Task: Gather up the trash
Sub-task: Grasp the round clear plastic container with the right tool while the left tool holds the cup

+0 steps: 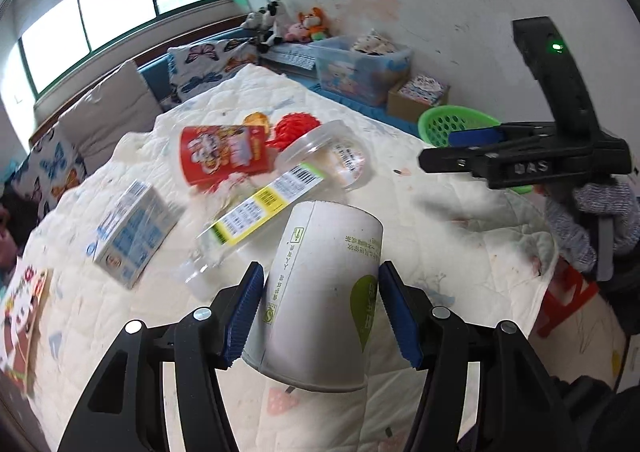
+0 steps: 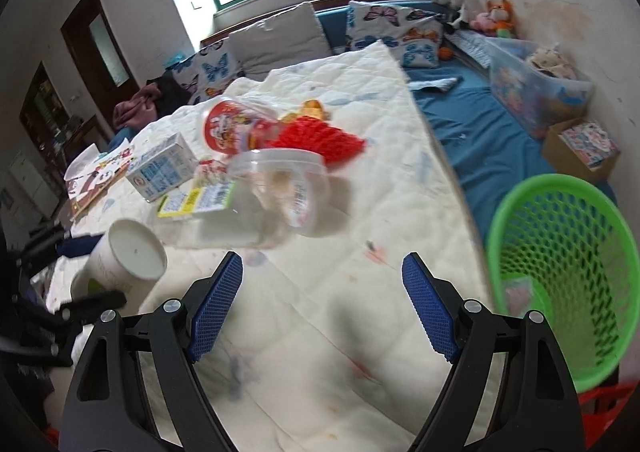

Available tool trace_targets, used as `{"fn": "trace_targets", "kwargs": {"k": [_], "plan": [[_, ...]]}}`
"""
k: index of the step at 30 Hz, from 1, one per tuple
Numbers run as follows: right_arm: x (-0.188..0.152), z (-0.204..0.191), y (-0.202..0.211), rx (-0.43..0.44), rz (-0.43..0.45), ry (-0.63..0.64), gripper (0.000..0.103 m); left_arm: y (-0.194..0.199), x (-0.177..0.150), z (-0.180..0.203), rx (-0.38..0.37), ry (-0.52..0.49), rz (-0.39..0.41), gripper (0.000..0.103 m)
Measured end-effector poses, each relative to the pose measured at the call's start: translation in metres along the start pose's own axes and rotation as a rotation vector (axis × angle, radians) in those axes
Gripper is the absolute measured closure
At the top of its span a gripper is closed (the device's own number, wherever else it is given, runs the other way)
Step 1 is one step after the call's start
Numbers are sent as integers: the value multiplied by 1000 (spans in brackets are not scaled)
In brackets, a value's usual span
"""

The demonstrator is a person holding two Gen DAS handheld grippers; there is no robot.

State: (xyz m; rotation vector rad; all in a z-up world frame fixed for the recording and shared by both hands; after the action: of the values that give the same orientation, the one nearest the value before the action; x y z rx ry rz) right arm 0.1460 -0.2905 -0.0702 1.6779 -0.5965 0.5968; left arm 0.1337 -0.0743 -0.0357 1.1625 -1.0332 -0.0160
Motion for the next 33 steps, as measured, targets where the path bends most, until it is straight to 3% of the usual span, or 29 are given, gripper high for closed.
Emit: {"fn": "trace_targets", "kwargs": {"k": [11, 19, 26, 33], "plan": [[48, -28, -27, 112, -67, 4, 21, 13, -11, -16, -4, 57, 30, 46], [90, -30, -68, 163, -203, 4, 19, 8, -9, -24, -29, 82, 39, 46], [94, -40, -96, 127, -290, 86, 17, 1, -11, -34, -40, 103, 29, 46], [92, -43, -110, 91, -324, 127, 15, -6, -14, -37, -47, 114, 23, 46]]}}
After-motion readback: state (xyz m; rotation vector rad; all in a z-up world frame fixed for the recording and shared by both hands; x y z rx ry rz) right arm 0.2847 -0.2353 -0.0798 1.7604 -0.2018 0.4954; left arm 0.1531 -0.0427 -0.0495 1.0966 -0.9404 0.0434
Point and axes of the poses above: each gripper's, at about its wrist camera, not at the fingertips, and y roughly against the way its jaws point, z to its right, x to its top, the point moved 2 cm from there along -y, roughly the way its jaws point, and after that the axes turned 6 degrees about -x, right-handed, at the moved point
